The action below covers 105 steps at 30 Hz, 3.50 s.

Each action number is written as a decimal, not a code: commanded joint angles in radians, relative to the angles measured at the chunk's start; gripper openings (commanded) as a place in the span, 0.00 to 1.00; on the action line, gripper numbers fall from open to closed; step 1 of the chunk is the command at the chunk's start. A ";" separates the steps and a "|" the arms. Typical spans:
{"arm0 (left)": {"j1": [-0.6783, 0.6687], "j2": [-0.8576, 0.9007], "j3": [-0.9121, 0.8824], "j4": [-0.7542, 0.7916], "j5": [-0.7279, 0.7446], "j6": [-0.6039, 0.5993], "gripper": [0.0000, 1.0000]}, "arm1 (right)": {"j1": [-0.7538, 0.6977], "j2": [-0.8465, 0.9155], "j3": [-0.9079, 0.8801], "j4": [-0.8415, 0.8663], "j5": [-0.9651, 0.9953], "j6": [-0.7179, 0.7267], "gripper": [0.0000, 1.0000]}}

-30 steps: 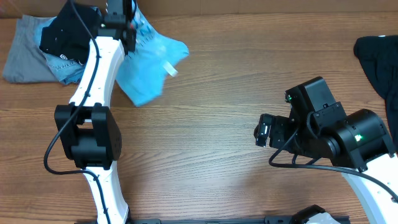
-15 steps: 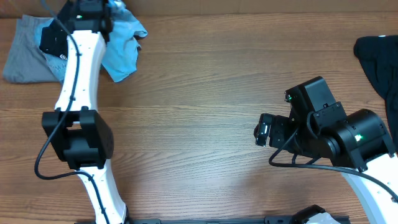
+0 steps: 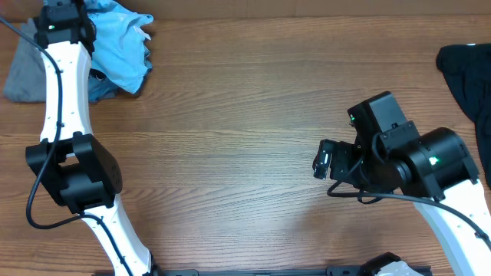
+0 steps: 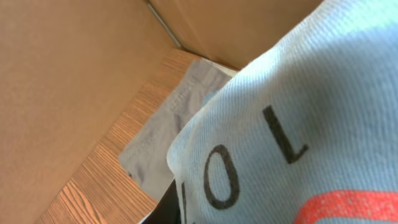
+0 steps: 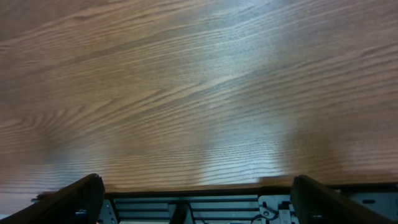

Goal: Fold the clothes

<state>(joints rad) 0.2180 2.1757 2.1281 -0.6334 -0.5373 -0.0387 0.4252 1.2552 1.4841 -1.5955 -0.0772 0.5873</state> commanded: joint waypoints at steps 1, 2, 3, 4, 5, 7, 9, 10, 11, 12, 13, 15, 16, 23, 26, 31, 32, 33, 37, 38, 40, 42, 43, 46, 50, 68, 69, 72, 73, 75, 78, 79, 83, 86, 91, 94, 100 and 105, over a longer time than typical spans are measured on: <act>0.035 0.011 0.035 0.030 0.014 -0.031 0.10 | -0.004 0.019 0.020 -0.009 0.009 0.019 1.00; 0.044 0.013 0.034 0.037 0.015 -0.041 0.10 | -0.004 0.024 0.019 -0.011 0.009 0.020 1.00; 0.052 0.018 0.034 0.045 0.014 -0.044 0.10 | -0.004 0.026 0.016 -0.011 0.009 0.021 1.00; 0.061 0.022 0.034 0.058 0.015 -0.044 0.10 | -0.004 0.027 0.010 -0.011 0.009 0.023 1.00; 0.068 0.026 0.034 0.066 0.015 -0.044 0.11 | -0.004 0.028 0.007 -0.012 0.009 0.023 1.00; 0.083 0.041 0.034 0.079 0.015 -0.044 0.11 | -0.004 0.030 0.007 -0.012 0.009 0.023 1.00; 0.096 0.061 0.034 0.093 0.034 -0.043 0.16 | -0.004 0.030 0.007 -0.011 0.009 0.025 1.00; 0.103 0.073 0.034 0.095 0.050 -0.043 0.18 | -0.004 0.030 0.007 -0.011 0.009 0.027 1.00; 0.108 0.085 0.034 0.096 0.061 -0.043 0.20 | -0.004 0.030 0.007 -0.012 0.009 0.035 1.00; 0.114 0.101 0.034 0.096 0.068 -0.043 0.22 | -0.004 0.030 0.007 -0.012 0.009 0.035 1.00; 0.118 0.115 0.034 0.095 0.067 -0.043 0.24 | -0.004 0.030 0.007 -0.012 0.009 0.039 1.00; 0.127 0.146 0.034 0.096 0.064 -0.026 0.31 | -0.004 0.030 0.007 -0.012 0.006 0.042 1.00; 0.131 0.156 0.034 0.095 0.061 -0.018 0.33 | -0.004 0.030 0.007 -0.012 0.005 0.042 1.00; 0.142 0.155 0.035 0.058 0.058 -0.017 0.85 | -0.004 0.030 0.007 0.001 0.006 0.046 1.00; 0.133 0.127 0.035 0.030 0.059 -0.026 1.00 | -0.004 0.030 0.007 0.010 0.006 0.046 1.00; 0.090 0.022 0.035 -0.052 0.063 -0.090 1.00 | -0.004 0.030 0.007 0.037 0.014 0.045 1.00; 0.080 -0.002 0.035 -0.069 0.065 -0.099 1.00 | -0.004 0.030 0.008 0.044 0.014 0.045 1.00; 0.065 -0.033 0.035 -0.089 0.065 -0.101 1.00 | -0.004 0.030 0.008 0.052 0.014 0.045 1.00; 0.008 -0.152 0.035 -0.135 0.068 -0.106 1.00 | -0.004 0.030 0.008 0.070 0.014 0.044 1.00; -0.010 -0.183 0.035 -0.150 0.068 -0.116 1.00 | -0.004 0.030 0.008 0.080 0.014 0.035 1.00; -0.052 -0.250 0.035 -0.184 0.101 -0.135 1.00 | -0.004 0.030 0.013 0.093 0.012 0.029 1.00; -0.092 -0.303 0.035 -0.229 0.195 -0.134 1.00 | -0.004 0.029 0.027 0.087 0.011 0.029 1.00; -0.121 -0.339 0.035 -0.279 0.273 -0.133 1.00 | -0.004 0.023 0.040 0.086 0.010 0.029 1.00; -0.180 -0.426 0.035 -0.409 0.506 -0.134 1.00 | -0.004 -0.018 0.078 0.061 0.009 0.029 1.00; -0.225 -0.501 0.035 -0.476 0.728 -0.134 1.00 | -0.004 -0.117 0.089 0.006 0.018 0.026 1.00; -0.478 -0.776 0.034 -0.764 0.711 -0.176 1.00 | -0.004 -0.727 0.086 -0.098 0.068 0.007 1.00; -0.502 -0.798 0.034 -0.776 0.690 -0.177 1.00 | -0.004 -0.734 0.086 -0.098 0.068 0.007 1.00; -0.568 -0.865 0.032 -0.816 0.623 -0.184 1.00 | -0.004 -0.741 0.086 -0.098 0.068 0.007 1.00; -0.598 -0.901 0.024 -0.831 0.604 -0.203 1.00 | -0.004 -0.743 0.085 -0.098 0.072 0.007 1.00; -0.633 -0.958 -0.005 -0.830 0.608 -0.208 1.00 | -0.005 -0.746 0.075 -0.096 0.091 0.006 1.00; -0.667 -1.062 -0.085 -0.818 0.609 -0.233 1.00 | -0.005 -0.746 0.019 -0.076 0.173 0.007 1.00; -0.670 -1.087 -0.109 -0.816 0.608 -0.240 1.00 | -0.005 -0.746 -0.005 -0.057 0.193 0.008 1.00; -0.670 -1.174 -0.222 -0.813 0.608 -0.247 1.00 | -0.005 -0.745 -0.108 0.050 0.201 0.008 1.00; -0.670 -1.197 -0.276 -0.820 0.608 -0.255 1.00 | -0.005 -0.744 -0.171 0.096 0.201 0.008 1.00; -0.670 -1.187 -0.326 -0.864 0.584 -0.253 1.00 | -0.005 -0.744 -0.249 0.087 0.200 0.008 1.00; -0.670 -1.170 -0.340 -0.879 0.560 -0.253 1.00 | -0.005 -0.744 -0.272 0.074 0.192 0.008 1.00; -0.670 -1.134 -0.340 -0.884 0.560 -0.253 1.00 | -0.005 -0.744 -0.274 0.068 0.170 0.011 1.00; -0.670 -1.110 -0.340 -0.885 0.560 -0.253 1.00 | -0.005 -0.744 -0.274 0.068 0.170 0.011 1.00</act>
<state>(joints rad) -0.4458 1.0534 1.7939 -1.5196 0.0391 -0.2825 0.4252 0.5163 1.2152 -1.5303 0.0998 0.6022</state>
